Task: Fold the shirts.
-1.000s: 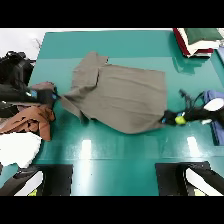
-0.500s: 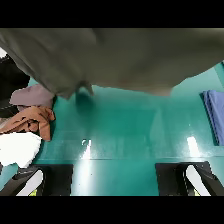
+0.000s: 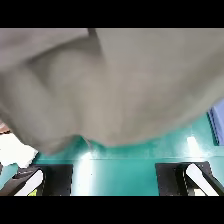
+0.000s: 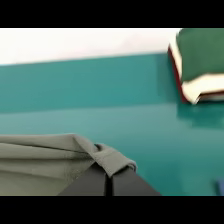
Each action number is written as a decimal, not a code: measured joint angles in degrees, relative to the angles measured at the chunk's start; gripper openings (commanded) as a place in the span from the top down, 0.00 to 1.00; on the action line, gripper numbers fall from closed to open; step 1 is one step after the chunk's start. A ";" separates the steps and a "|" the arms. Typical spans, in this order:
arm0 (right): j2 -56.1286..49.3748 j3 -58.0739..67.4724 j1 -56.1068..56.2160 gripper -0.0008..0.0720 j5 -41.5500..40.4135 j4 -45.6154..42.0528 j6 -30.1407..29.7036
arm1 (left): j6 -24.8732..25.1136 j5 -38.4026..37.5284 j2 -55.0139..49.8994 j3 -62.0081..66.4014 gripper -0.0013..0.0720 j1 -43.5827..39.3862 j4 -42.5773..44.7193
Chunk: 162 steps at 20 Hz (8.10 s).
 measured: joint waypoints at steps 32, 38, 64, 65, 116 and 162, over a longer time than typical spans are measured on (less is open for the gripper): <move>-32.44 -32.89 29.81 0.46 -18.27 -24.70 -0.33 | 1.68 -3.23 -38.80 -29.16 0.24 -9.07 5.90; -24.37 -33.20 29.83 0.46 -13.42 -24.76 -1.44 | -1.99 -7.54 -23.76 -43.74 0.24 -7.02 13.38; -4.22 -55.28 14.71 0.27 -7.93 -24.72 -3.41 | -0.55 5.31 0.28 -84.11 0.95 -19.71 -6.56; -3.41 -60.06 11.39 0.27 -8.11 -24.65 -3.76 | -0.55 4.79 0.28 -83.17 0.95 -19.80 -6.23; -24.00 -53.02 11.43 0.26 -14.86 -11.04 -14.43 | -5.38 2.67 -20.00 -43.87 0.95 -20.00 12.09; -20.50 -23.61 62.47 0.97 -24.22 8.85 -4.26 | -12.83 5.81 -40.39 -17.77 0.95 -33.46 13.55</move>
